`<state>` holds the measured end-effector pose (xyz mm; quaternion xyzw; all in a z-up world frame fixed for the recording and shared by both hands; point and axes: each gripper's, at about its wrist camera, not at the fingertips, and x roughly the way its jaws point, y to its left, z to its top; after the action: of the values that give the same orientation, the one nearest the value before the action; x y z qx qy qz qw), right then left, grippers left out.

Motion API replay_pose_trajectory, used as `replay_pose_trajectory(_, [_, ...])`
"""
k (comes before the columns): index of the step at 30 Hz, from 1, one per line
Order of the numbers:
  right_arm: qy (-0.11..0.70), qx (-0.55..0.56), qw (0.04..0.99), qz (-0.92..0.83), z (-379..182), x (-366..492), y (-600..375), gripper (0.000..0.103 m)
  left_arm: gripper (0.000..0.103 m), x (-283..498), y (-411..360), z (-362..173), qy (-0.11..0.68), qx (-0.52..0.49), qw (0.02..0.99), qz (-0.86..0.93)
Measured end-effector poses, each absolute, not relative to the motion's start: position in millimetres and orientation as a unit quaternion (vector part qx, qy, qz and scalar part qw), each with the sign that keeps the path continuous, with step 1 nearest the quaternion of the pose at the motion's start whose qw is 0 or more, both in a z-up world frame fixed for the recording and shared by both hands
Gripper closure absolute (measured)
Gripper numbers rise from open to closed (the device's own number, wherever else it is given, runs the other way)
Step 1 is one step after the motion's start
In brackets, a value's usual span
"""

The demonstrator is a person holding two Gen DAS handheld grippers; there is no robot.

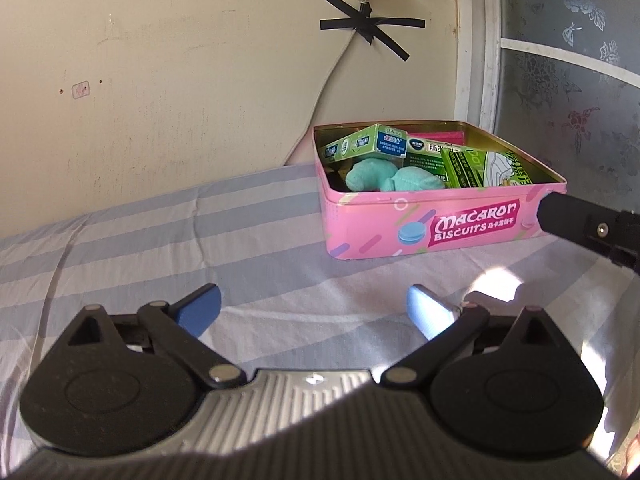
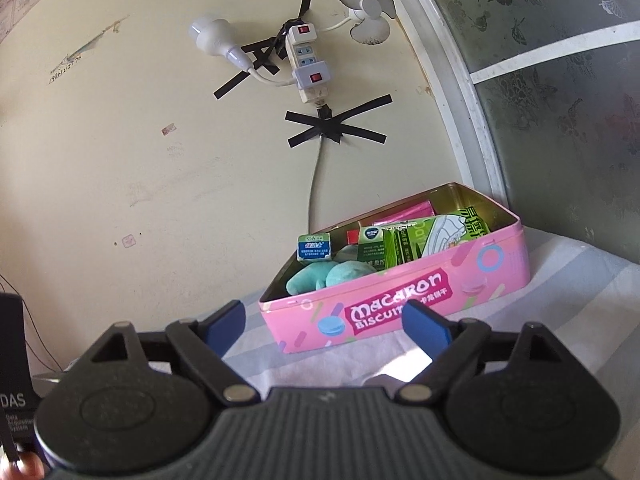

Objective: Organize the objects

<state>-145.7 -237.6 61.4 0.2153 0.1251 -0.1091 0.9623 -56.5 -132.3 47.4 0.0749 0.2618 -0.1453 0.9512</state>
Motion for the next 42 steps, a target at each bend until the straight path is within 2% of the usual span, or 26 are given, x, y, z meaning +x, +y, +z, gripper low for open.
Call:
replay_pose_trajectory(4, [0.131, 0.225, 0.959, -0.113, 58.0, -145.2, -239.3, 0.011, 0.0, -56.7, -133.0, 44.6, 0.27, 0.073, 0.95, -0.142])
replay_pose_trajectory(13, [0.153, 0.239, 0.951, -0.118, 48.2, -138.4, -238.6, 0.0, 0.0, -49.9, -129.8, 32.4, 0.304, 0.079, 0.942, -0.12])
replay_pose_trajectory(27, [0.188, 0.241, 0.945, -0.116, 34.5, -124.5, -231.2, 0.0, 0.0, -37.9, -119.7, 13.8, 0.339, 0.084, 0.932, -0.096])
replay_pose_trajectory(42, [0.195, 0.245, 0.943, -0.112, 31.5, -121.9, -236.0, 0.0, 0.0, -36.7, -120.1, 14.6, 0.327, 0.097, 0.937, -0.08])
